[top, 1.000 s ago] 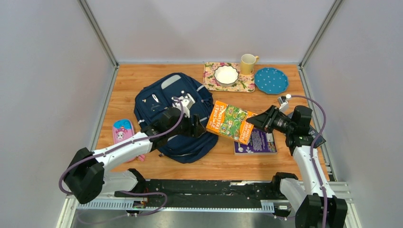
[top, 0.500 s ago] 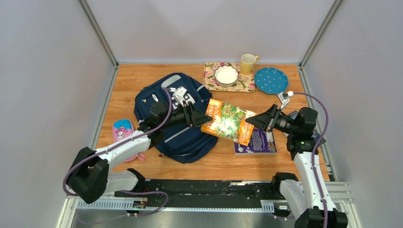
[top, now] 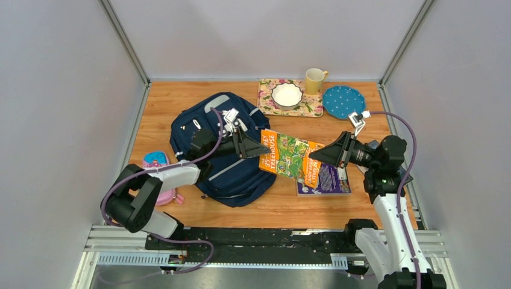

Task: Pack the student bag
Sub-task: Pick up the book from the center of the board.

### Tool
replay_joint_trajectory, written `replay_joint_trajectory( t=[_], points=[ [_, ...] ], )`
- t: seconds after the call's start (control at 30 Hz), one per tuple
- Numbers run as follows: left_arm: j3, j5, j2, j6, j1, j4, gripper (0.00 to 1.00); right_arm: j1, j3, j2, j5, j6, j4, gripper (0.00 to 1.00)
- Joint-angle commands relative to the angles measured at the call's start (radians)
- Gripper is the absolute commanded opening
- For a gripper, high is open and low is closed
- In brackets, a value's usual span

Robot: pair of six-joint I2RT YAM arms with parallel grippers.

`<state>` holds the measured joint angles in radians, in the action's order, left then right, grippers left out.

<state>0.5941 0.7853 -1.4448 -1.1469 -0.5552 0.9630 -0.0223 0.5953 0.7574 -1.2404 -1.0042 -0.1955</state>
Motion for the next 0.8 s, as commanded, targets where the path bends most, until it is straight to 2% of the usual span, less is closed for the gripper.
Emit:
replay_joint_trajectory(
  t=[0.0,0.13,0.2,0.23,0.3,0.33,0.37,0.47,0.67,0.77],
  points=[
    [0.021,0.123,0.009,-0.099,-0.025,0.24,0.77,0.018,0.049,0.002,0.009,0.016,-0.009,0.0],
    [-0.017,0.118,0.046,-0.067,-0.011,0.227,0.77,0.018,0.07,0.007,0.024,0.05,0.04,0.0],
    [-0.03,0.111,0.072,-0.036,0.0,0.171,0.77,0.018,0.075,0.005,0.029,0.055,0.05,0.0],
    [-0.037,0.097,0.108,0.026,0.011,0.13,0.77,0.018,0.078,0.005,0.029,0.055,0.051,0.0],
    [-0.039,0.071,0.151,0.117,0.017,-0.059,0.77,0.018,0.095,0.002,0.039,0.056,0.065,0.0],
    [-0.03,0.027,0.197,0.215,0.015,-0.135,0.77,0.018,0.1,0.0,0.045,0.055,0.071,0.0],
    [-0.025,0.002,0.22,0.255,0.017,-0.273,0.77,0.018,0.107,0.0,0.053,0.055,0.077,0.0],
    [-0.019,-0.055,0.27,0.325,0.017,-0.364,0.78,0.018,0.115,-0.003,0.05,0.036,0.059,0.0],
    [-0.002,-0.011,0.233,0.277,0.017,-0.294,0.78,0.018,0.083,-0.001,0.03,-0.135,-0.145,0.0],
    [0.006,-0.009,0.236,0.285,0.017,-0.302,0.78,0.016,0.101,-0.012,0.025,-0.122,-0.107,0.0]
  ],
)
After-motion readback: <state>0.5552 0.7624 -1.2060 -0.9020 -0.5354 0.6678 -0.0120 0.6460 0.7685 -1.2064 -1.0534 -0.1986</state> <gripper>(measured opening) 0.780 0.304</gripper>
